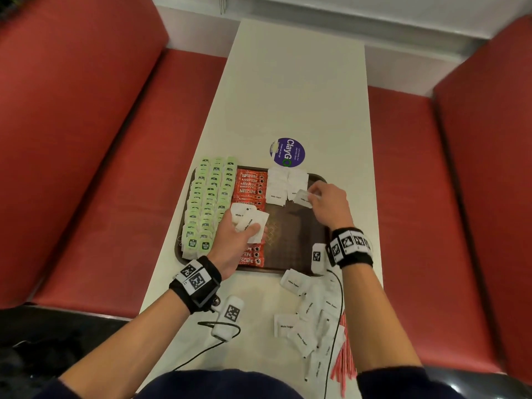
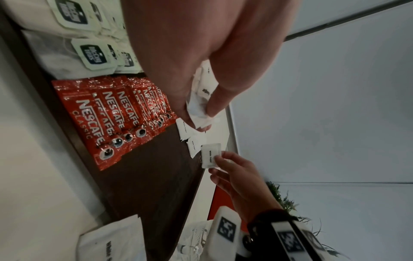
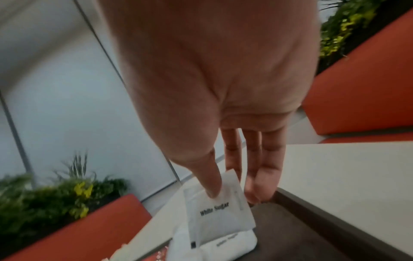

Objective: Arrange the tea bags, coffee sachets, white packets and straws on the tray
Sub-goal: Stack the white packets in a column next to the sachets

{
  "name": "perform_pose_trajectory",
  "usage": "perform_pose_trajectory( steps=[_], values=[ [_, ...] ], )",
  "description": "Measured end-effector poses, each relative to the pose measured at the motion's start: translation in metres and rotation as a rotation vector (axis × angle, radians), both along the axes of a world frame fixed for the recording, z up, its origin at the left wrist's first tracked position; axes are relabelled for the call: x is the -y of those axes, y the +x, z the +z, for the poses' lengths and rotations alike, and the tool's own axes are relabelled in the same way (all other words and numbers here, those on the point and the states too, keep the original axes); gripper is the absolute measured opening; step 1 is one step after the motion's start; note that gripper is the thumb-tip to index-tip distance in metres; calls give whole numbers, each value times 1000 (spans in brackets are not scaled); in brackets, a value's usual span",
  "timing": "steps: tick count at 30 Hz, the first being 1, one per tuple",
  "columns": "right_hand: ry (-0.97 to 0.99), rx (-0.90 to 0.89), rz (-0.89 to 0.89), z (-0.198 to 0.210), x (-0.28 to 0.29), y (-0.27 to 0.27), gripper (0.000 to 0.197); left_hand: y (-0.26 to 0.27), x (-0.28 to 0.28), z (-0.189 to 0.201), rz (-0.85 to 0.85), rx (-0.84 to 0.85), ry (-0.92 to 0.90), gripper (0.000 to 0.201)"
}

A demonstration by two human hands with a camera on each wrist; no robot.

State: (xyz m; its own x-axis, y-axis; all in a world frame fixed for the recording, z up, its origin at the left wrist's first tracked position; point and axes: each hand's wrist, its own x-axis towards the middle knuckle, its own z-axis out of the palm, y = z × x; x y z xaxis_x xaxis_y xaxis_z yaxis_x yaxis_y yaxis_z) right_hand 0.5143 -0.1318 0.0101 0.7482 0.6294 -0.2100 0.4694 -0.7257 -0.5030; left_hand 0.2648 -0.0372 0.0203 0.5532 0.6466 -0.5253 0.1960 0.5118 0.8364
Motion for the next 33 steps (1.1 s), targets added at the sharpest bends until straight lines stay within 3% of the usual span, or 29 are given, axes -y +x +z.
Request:
perform_pose_trajectory(
  steps=[4, 11, 20, 29, 33],
  values=[
    [-177, 2, 91, -16, -20, 16, 14, 0, -2, -1, 3, -10, -11, 44],
    [-237, 55, 132, -28, -42, 14, 22, -1, -6, 0, 17, -10, -44, 40],
    [-52, 67, -38, -41, -35, -7, 29, 1, -7, 1, 37, 14, -82, 42],
    [-107, 40, -76, -45, -30, -29, 42, 3, -8, 7, 39, 80, -160, 45],
    [98, 48, -85, -26, -29, -45, 34, 2, -8, 10, 20, 88, -121, 46]
  ],
)
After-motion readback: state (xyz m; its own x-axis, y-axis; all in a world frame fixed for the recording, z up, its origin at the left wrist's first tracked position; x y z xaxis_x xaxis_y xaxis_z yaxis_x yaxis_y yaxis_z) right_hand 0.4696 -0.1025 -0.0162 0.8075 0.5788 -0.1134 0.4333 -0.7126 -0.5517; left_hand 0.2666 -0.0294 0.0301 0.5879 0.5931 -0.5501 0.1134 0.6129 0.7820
